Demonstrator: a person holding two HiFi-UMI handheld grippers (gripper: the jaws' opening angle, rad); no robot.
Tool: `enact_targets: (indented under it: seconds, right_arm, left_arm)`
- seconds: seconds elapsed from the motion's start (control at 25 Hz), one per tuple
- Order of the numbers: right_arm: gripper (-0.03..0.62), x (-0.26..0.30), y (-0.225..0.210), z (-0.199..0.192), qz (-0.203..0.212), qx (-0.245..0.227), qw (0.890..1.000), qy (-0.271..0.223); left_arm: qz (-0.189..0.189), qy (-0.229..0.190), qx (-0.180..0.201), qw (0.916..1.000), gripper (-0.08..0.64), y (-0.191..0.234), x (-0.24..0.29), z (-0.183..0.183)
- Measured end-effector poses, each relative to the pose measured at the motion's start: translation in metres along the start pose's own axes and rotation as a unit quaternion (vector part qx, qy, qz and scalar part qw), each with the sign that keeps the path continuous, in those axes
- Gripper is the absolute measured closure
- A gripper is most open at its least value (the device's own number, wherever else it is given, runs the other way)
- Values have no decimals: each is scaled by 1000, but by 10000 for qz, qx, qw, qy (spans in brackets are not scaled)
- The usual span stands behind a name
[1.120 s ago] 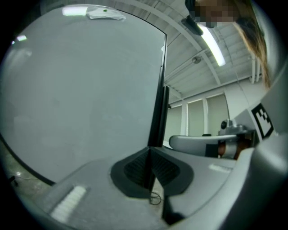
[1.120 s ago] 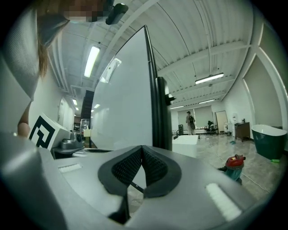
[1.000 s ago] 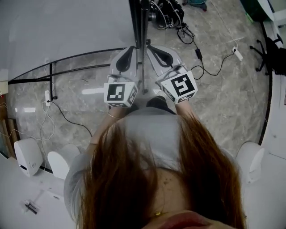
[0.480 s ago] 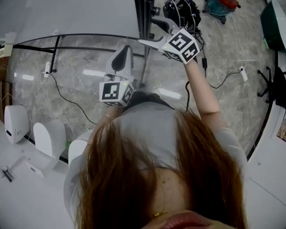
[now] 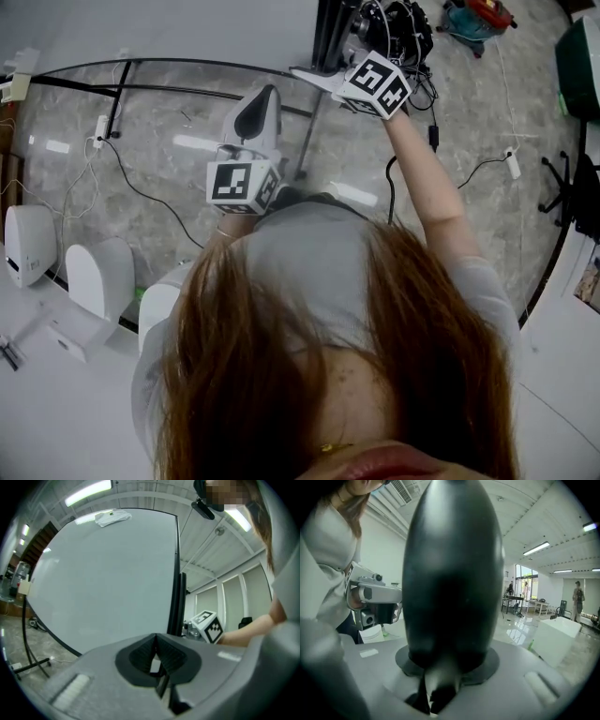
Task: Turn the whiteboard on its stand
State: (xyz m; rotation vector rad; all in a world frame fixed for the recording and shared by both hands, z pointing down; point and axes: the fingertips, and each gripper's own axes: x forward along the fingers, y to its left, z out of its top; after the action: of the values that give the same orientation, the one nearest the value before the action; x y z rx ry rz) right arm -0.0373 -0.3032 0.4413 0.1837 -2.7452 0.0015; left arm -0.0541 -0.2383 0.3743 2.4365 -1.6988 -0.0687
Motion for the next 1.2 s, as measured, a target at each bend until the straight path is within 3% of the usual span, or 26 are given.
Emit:
enact_targets:
  seconds: [0.52, 0.76, 1.0, 1.2]
  right_arm:
    - [462, -16, -5, -4, -299, 143, 9987, -398]
    - [463, -23, 2, -7, -234, 111, 9995, -180]
    - [463, -26, 15, -11, -105, 107, 9999, -56]
    - [463, -40, 20, -9, -44, 17, 9998, -200]
  left_arm:
    - [-645, 217, -265, 9973, 558, -16, 15, -18]
    - [-917, 288, -382, 9946, 558, -25, 13, -25]
    - [-1153, 630, -648, 9892, 558, -42, 11, -52]
    - [-1049, 676, -514, 9909, 558, -62, 12, -57]
